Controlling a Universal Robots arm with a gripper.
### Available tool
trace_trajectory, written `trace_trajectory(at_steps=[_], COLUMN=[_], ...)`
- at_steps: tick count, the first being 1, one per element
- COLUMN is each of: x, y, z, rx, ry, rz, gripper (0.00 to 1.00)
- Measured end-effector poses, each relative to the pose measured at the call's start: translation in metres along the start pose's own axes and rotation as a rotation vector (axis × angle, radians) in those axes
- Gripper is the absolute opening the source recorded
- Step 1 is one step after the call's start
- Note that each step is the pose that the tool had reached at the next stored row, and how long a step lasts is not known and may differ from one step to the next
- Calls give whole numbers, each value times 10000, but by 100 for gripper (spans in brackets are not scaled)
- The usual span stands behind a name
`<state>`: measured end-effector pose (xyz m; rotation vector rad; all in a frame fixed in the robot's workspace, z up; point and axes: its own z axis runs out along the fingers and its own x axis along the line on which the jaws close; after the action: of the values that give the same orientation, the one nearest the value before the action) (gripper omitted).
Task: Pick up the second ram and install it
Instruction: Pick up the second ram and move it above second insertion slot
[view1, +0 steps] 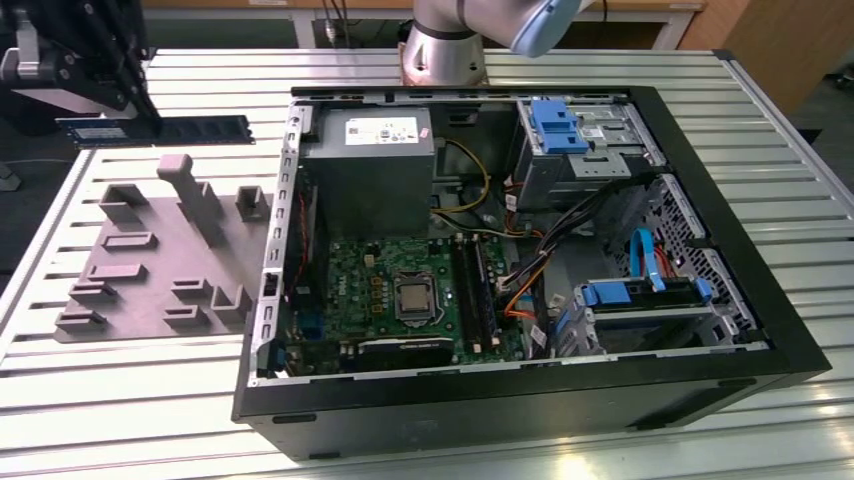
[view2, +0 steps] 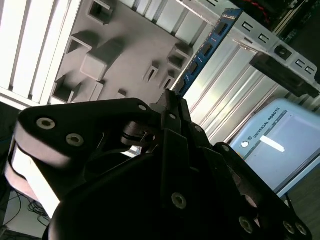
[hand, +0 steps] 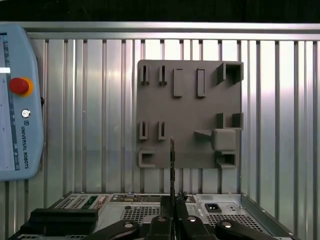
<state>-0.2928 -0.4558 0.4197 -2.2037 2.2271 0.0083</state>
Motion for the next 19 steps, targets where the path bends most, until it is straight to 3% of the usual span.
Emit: trace_trajectory(at_steps=[19], x=[-5], y=[-519], z=[2], rx=[1], ry=[-1], rz=[-1], gripper=[14])
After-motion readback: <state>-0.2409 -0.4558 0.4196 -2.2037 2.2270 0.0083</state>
